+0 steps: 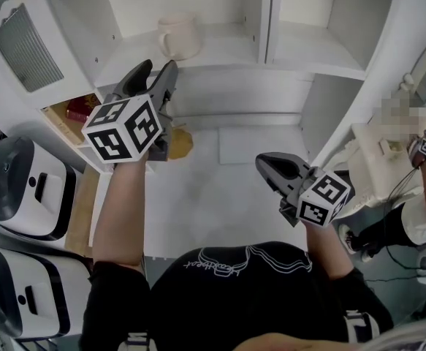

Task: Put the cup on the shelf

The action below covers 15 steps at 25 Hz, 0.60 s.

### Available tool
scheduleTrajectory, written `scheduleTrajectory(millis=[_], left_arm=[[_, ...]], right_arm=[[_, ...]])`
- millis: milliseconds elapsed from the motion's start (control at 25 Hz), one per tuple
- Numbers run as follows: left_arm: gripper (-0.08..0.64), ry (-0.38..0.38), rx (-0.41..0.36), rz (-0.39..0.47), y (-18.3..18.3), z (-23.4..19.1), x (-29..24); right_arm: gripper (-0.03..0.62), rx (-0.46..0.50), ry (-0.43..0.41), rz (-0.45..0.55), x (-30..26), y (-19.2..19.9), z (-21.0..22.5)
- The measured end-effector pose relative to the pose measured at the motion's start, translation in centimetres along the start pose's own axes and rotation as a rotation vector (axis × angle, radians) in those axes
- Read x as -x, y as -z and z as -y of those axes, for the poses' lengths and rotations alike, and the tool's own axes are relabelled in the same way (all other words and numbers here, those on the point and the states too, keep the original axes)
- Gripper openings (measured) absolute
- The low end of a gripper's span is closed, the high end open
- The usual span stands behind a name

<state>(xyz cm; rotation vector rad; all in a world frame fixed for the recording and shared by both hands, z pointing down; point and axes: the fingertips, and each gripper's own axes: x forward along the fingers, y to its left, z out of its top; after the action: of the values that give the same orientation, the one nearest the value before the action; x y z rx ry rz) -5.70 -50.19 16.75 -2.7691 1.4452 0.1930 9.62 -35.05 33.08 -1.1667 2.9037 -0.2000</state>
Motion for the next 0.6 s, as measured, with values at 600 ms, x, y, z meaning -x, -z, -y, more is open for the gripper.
scheduleTrajectory(millis=[600], left_arm=[[0.202, 0.175, 0.114, -0.095, 10.3, 11.6, 16.7]], right_arm=[[0.005, -0.01, -0.114, 0.06, 5.1, -0.2, -8.3]])
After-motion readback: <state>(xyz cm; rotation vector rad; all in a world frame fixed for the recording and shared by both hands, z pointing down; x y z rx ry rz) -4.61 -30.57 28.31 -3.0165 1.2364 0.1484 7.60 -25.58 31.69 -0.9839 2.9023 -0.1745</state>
